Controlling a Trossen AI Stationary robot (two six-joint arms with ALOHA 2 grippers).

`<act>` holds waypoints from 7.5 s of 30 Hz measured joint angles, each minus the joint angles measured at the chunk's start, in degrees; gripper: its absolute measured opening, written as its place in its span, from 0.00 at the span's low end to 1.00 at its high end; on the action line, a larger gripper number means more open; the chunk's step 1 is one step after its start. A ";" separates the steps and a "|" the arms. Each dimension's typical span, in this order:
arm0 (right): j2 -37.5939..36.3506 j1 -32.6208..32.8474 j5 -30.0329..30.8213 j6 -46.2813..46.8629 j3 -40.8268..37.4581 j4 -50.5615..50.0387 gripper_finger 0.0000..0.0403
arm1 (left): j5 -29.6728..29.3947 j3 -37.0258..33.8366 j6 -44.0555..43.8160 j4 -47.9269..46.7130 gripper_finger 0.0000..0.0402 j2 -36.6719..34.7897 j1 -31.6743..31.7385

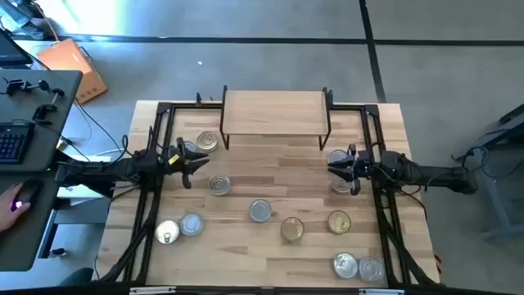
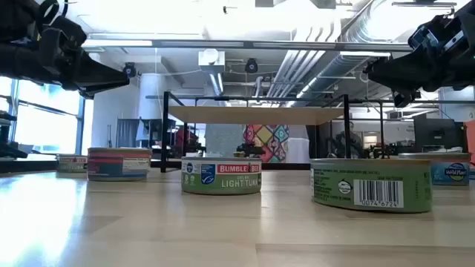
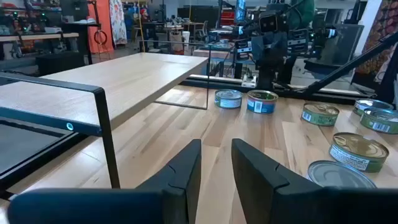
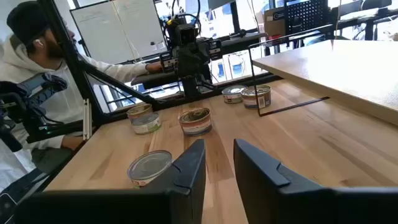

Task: Stack canned seafood by type on shelf

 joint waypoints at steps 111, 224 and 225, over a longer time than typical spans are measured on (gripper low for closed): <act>0.00 0.00 0.00 0.00 0.00 -0.02 0.19 | -22.47 20.42 0.44 1.69 0.49 73.16 -27.08; 0.26 -0.02 0.00 0.00 0.00 -0.09 0.19 | -6.61 68.32 44.14 -32.68 0.49 77.86 20.05; 0.26 0.00 0.00 0.00 -0.01 -0.09 0.19 | -6.61 68.30 44.94 -32.62 0.48 77.91 20.58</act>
